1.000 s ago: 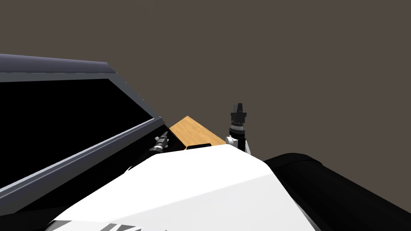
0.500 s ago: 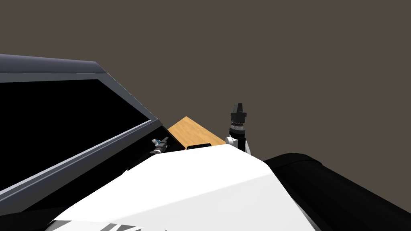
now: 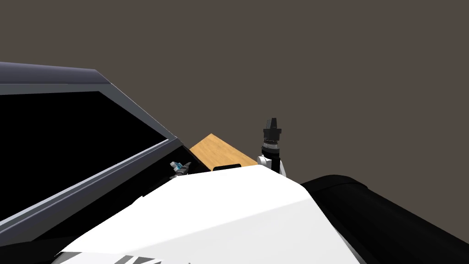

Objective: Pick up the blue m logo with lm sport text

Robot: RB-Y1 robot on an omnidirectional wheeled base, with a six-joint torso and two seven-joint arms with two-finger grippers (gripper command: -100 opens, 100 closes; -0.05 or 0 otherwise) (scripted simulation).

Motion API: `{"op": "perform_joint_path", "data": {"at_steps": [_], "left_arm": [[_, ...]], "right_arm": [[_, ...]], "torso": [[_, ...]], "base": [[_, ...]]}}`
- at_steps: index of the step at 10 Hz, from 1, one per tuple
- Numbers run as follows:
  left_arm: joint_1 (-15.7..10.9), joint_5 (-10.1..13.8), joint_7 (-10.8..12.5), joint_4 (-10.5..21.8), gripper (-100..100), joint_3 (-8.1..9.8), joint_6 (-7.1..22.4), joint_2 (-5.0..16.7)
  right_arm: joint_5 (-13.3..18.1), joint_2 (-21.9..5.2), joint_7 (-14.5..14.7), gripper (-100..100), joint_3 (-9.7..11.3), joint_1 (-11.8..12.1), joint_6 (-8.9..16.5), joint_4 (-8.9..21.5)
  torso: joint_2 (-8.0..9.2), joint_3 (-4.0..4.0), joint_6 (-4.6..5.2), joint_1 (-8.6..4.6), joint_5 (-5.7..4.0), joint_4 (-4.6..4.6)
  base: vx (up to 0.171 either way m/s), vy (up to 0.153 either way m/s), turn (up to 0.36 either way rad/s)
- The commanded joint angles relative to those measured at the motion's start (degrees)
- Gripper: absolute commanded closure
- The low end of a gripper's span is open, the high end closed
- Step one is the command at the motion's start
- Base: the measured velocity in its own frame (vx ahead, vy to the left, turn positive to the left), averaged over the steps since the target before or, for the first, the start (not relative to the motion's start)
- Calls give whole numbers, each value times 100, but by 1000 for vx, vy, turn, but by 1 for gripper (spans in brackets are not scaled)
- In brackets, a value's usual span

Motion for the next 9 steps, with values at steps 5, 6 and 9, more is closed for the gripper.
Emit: {"op": "perform_joint_path", "data": {"at_steps": [5,6,9], "left_arm": [[-168,336,-377,441,-100,2,782,507],[-200,423,-486,547,-100,4,925,650],[-273,585,-700,747,-100,10,1322,926]], "right_arm": [[0,0,0,0,0,0,0,0],[0,0,0,0,0,0,0,0],[0,0,0,0,0,0,0,0]], "torso": [[-3,-2,0,3,1,0],[-1,-1,0,4,1,0],[-1,-1,1,2,1,0]], "base": [[32,-6,-43],[41,-2,-62],[34,-4,-35]]}}
